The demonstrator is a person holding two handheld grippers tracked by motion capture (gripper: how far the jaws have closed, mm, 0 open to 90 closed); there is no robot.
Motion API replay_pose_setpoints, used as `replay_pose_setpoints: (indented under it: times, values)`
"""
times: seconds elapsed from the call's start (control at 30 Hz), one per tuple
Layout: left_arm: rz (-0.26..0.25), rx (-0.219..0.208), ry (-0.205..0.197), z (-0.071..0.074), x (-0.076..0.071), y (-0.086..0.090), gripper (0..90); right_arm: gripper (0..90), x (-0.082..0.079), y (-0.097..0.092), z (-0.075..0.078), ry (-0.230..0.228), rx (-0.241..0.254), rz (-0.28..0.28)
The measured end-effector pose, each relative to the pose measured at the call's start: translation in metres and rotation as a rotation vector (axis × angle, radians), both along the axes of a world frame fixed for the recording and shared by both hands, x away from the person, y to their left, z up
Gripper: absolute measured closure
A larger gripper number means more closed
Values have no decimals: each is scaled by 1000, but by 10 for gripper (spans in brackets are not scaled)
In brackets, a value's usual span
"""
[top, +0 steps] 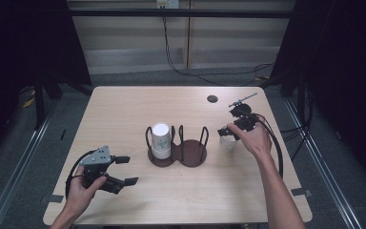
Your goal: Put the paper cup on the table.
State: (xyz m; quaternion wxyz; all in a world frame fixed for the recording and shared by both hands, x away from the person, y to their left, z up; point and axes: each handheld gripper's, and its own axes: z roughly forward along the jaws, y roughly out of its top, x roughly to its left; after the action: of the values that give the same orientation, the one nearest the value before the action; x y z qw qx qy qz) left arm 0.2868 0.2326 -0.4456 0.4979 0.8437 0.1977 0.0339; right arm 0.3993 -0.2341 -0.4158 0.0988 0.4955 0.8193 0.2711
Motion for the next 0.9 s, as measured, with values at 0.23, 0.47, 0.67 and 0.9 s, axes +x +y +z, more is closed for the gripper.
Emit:
replay_pose_setpoints:
  times: [0.23,0.47,0.67,0.9]
  values:
    - [7,1,2,0,0,1,160,138,-8,-7,5,-73,80,-44]
    - [7,7,2,-2,-1,0,160,138,-20,-10,14,-157,134,-64]
    - [69,-14,-19,0,0,8,159,137,-32,-12,20,-225,214,-34]
    - [72,-14,-23,-1,-1,9,159,136,-50,-10,18,-310,251,-57]
